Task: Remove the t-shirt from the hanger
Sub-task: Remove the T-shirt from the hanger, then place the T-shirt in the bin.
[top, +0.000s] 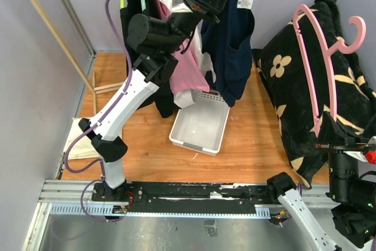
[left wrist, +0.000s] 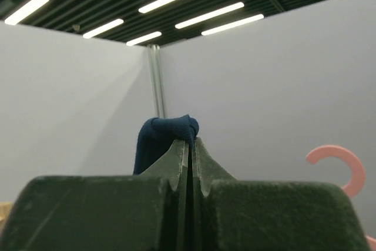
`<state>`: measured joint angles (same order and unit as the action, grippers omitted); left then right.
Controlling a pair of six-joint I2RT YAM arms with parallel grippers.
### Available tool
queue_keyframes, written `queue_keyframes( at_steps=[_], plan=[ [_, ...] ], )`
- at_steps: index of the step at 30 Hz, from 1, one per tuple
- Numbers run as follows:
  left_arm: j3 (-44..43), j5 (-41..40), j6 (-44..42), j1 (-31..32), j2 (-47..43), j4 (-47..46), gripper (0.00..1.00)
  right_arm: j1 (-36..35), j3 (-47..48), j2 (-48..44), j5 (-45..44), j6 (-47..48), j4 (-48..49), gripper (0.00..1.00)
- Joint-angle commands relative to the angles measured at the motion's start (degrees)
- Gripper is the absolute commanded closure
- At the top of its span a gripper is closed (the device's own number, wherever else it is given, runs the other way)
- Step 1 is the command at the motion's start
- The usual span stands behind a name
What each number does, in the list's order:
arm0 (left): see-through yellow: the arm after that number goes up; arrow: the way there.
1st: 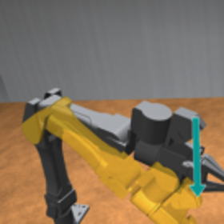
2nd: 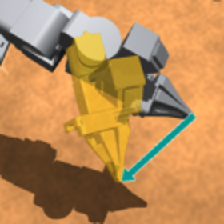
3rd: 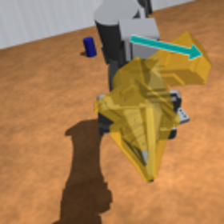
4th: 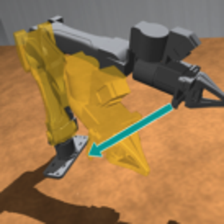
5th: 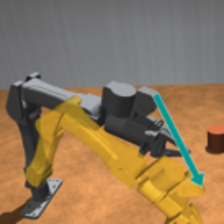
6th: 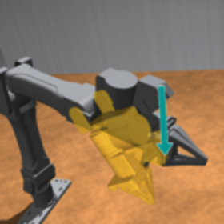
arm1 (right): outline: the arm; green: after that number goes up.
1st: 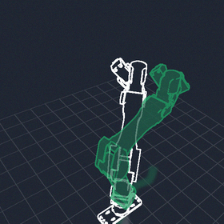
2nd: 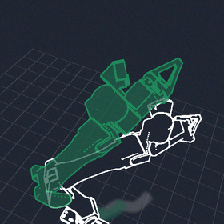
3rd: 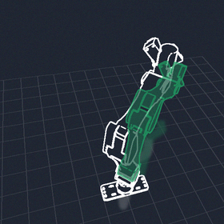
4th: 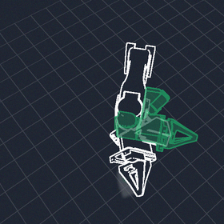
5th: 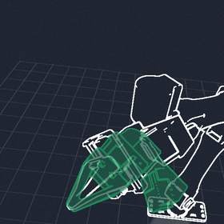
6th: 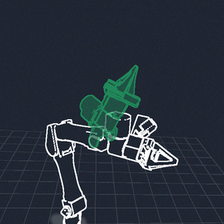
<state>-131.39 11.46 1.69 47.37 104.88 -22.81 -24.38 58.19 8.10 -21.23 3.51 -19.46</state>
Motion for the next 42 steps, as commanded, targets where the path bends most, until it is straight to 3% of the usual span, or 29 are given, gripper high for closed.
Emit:
queue_keyframes(
  at_steps=[1, 8, 15, 24, 34, 42],
  plan=[
    [-4.27, 0.01, -2.82, 0.08, -2.76, -5.44, 1.00, -0.47, -0.52, 0.38, -0.58, 0.43, 3.73, 0.99],
    [-0.31, -0.22, -3.79, 0.07, -7.33, -8.85, 1.00, -0.43, -0.80, 0.89, 0.24, 0.21, 4.08, 0.99],
    [0.27, -1.77, -6.82, 0.08, -9.83, -5.80, 1.00, -0.42, -0.93, 0.85, 0.92, -0.41, 4.08, 0.99],
    [17.20, -7.03, -11.37, 0.04, -16.36, -3.95, 1.00, -0.46, -1.75, 0.60, 1.55, -1.22, 3.53, 0.99],
    [15.63, -10.04, -15.12, 0.08, -12.88, 0.17, 0.99, -0.45, -3.03, 0.60, 1.14, -1.09, 3.86, 0.99],
    [25.64, -10.05, -12.34, 0.08, -17.80, 0.19, 1.00, -0.47, -4.23, 1.04, 1.26, -1.09, 4.83, 0.99]
  ],
)
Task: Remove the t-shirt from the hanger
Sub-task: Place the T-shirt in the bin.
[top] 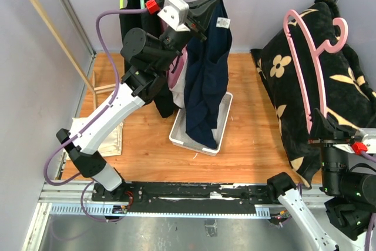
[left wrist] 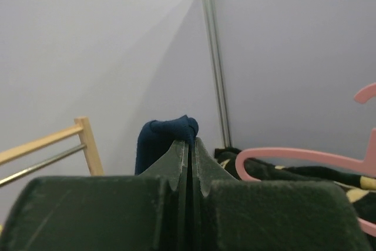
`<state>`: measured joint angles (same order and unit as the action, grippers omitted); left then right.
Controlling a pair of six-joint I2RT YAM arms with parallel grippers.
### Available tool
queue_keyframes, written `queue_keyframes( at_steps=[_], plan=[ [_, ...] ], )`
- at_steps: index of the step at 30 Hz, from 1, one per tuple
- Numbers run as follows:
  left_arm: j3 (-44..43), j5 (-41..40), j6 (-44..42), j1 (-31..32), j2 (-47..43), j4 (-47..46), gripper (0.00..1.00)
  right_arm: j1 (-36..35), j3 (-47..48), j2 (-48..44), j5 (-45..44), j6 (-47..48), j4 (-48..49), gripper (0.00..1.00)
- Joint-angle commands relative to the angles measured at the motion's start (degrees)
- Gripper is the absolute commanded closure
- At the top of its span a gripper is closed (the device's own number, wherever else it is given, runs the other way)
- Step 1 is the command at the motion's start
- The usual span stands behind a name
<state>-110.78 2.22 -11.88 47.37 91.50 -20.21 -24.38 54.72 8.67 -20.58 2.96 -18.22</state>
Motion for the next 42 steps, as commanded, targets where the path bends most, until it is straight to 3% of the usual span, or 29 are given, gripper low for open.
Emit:
queue_keyframes(
  at_steps=[1, 7, 15, 24, 34, 42],
  plan=[
    [7.35, -0.79, 2.09, 0.13, -5.83, -2.54, 1.00, -0.49, -1.01, 0.55, 0.63, -0.65, 3.94, 0.99],
    [21.24, -3.52, 5.26, 2.46, -13.86, -1.56, 1.00, -0.41, -2.06, 2.13, 1.69, -1.19, 5.41, 0.99],
    [31.70, -7.02, 9.82, 4.03, -21.74, 5.03, 1.00, -0.42, -4.18, 4.34, 3.57, -2.73, 7.79, 0.99],
    [47.92, -15.51, 11.76, 4.06, -27.69, 4.95, 1.00, -0.44, -6.06, 7.84, 5.29, -3.31, 10.36, 0.99],
    [58.27, -16.81, 15.82, 4.13, -27.46, 4.05, 1.00, -0.43, -6.31, 11.80, 6.49, -3.57, 13.52, 0.99],
    [62.70, -15.26, 18.56, 5.36, -21.38, 1.05, 0.99, -0.41, -6.19, 14.14, 8.00, -4.13, 16.41, 0.99]
  ],
)
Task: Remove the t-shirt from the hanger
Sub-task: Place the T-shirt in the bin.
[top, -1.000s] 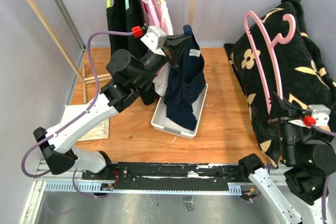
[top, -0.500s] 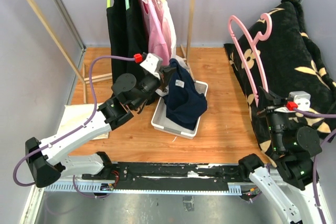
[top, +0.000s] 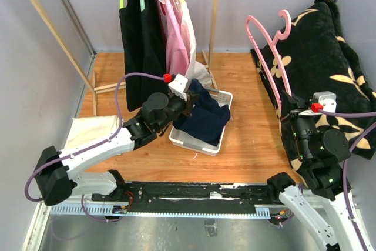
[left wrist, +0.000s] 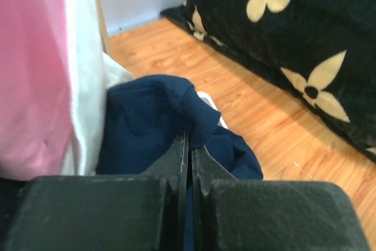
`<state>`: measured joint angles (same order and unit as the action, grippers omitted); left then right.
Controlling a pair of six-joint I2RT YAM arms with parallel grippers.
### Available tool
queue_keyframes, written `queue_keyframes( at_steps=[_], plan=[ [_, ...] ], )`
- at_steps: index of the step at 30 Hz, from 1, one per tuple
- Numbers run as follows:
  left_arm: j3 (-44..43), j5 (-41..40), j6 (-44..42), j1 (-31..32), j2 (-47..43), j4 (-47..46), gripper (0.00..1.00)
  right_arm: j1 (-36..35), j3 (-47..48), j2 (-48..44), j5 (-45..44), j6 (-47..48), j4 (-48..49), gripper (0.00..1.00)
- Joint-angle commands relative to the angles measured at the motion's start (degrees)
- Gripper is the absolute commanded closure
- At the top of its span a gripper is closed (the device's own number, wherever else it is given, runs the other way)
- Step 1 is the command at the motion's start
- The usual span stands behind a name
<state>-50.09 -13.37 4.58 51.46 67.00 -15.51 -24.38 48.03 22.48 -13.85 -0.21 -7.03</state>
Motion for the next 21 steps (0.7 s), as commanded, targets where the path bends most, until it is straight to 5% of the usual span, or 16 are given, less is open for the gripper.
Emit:
queue_keyframes(
  at_steps=[1, 21],
  plan=[
    [2.66, 0.42, 2.36, 1.60, 4.08, -4.52, 1.00, -0.45, 0.61, 0.44, 1.43, -0.94, 5.42, 0.99],
    [9.11, 11.38, 17.66, 4.17, 24.54, -16.92, 1.00, -0.40, 2.34, 4.54, 4.74, -1.61, 9.63, 0.99]
  ],
)
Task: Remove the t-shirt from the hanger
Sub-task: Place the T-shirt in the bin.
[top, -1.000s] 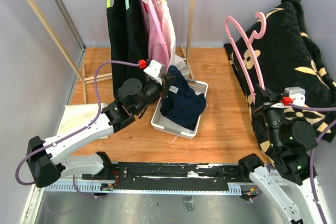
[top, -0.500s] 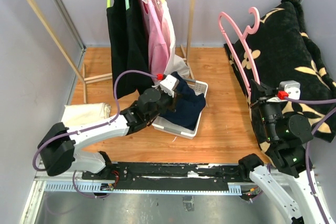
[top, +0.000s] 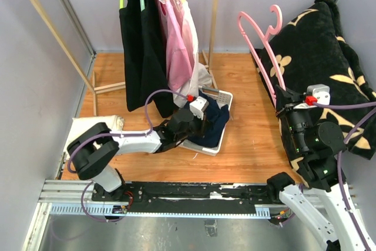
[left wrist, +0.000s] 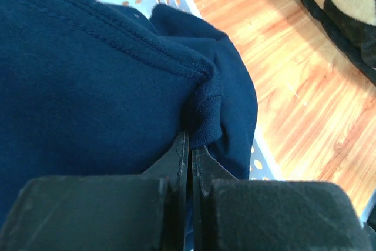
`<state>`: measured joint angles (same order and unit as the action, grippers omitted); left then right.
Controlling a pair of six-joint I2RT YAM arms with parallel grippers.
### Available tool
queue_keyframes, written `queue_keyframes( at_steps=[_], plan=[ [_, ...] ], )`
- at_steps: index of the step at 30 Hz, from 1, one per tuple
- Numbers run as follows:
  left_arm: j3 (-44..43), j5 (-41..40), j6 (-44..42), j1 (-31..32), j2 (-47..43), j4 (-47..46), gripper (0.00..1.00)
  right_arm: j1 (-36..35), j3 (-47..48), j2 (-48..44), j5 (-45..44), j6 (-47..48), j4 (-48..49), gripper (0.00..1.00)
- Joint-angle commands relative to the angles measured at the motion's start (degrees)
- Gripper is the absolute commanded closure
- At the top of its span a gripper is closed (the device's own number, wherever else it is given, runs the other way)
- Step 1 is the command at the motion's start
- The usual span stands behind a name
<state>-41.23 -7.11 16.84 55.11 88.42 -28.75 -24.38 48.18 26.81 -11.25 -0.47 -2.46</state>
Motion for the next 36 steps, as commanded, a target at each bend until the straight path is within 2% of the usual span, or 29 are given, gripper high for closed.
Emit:
queue_keyframes(
  at_steps=[1, 8, 20, 22, 24, 28, 30, 32, 36],
  plan=[
    [-0.18, 6.69, 6.07, 0.52, 3.98, -3.45, 1.00, -0.40, 2.29, 0.34, 2.49, -1.42, 5.44, 0.99],
    [-5.60, 10.33, 8.16, 0.52, 9.59, 3.58, 0.99, -0.40, 3.97, 1.93, 5.30, -2.08, 6.66, 0.99],
    [-5.50, 9.71, 9.40, 0.91, 2.64, 9.20, 0.97, -0.41, 6.02, 6.10, 9.47, -4.32, 9.94, 0.99],
    [-5.63, 10.66, 10.01, 1.48, 2.83, 9.08, 0.91, -0.41, 6.40, 7.01, 10.30, -4.66, 10.71, 0.99],
    [-6.08, 10.76, 10.07, 2.10, 2.93, 9.32, 0.80, -0.45, 7.15, 8.42, 11.42, -4.88, 10.97, 0.99],
    [-6.76, 8.93, 9.65, 2.71, 0.78, 11.05, 0.43, -0.40, 9.35, 12.01, 13.27, -4.89, 11.24, 0.99],
    [-6.68, 7.83, 9.26, 2.77, -1.08, 12.20, 0.34, -0.41, 10.65, 14.01, 13.65, -4.89, 11.44, 0.99],
    [-6.71, 6.76, 8.82, 2.78, -3.02, 13.41, 0.20, -0.43, 12.35, 16.01, 13.79, -4.89, 11.70, 0.99],
    [-6.62, 5.69, 8.42, 2.79, -7.69, 15.78, 0.11, -0.40, 15.32, 20.85, 13.52, -4.33, 13.38, 0.99]
  ],
)
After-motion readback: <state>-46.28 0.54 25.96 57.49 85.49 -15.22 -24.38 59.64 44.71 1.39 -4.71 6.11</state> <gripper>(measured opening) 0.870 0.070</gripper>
